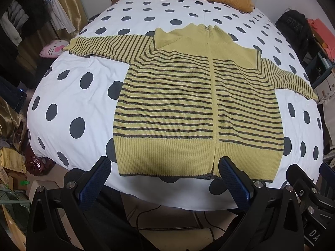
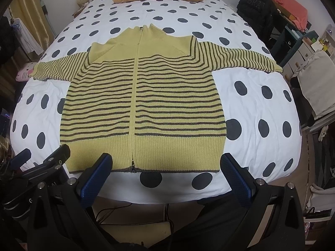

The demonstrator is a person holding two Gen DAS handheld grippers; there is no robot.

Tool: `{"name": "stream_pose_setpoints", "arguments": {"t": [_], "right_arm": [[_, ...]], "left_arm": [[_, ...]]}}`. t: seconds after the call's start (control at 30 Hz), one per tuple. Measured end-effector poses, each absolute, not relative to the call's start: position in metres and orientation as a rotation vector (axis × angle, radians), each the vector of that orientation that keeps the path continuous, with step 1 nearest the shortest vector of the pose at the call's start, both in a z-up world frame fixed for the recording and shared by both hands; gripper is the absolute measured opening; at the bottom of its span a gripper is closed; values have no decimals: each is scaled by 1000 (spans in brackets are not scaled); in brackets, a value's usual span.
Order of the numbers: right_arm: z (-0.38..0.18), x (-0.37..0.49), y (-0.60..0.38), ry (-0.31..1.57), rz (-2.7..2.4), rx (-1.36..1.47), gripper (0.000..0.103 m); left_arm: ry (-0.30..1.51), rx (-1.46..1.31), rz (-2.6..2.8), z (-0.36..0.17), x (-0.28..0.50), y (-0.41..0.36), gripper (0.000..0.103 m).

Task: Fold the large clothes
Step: 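Grasp the cuff of one striped sleeve with the left gripper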

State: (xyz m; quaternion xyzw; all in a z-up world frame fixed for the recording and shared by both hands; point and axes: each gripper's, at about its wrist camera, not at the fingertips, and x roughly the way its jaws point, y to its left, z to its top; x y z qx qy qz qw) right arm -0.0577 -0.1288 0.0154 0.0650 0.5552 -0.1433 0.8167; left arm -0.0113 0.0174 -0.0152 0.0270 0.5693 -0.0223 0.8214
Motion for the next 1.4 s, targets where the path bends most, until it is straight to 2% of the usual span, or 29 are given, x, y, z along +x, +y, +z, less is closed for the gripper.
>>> {"name": "stream_pose_setpoints", "arguments": {"t": [0.27,0.4,0.73,0.83,0.97,1.13,1.23,1.4], "right_arm": [[13,-56,-127,1190,-302,143,102],[6,-47,-127,1199,-297,153,102],[-50,13,-121,1260,-309,131,102],[-71,40,-121,1263,-297,154,102],[-100,82,-123,1252,-299,159,102],[-133,126,-132,1248,-321,134,102],[-148,143,-136,1250,-333,124,102],[-164,155,-139,1249,-333,145,102]], "left_arm": [[1214,45,-51,-19,-6,25,102],[1184,-109,-45,-25,24,69,102],[1117,-322,349,-102,202,282,99],[1084,-355,334,-114,250,316,99],[1040,-417,307,-129,319,357,90],[1001,-396,356,-147,405,400,87],[1023,-466,358,-167,440,428,87],[989,-501,389,-182,479,459,78]]}}
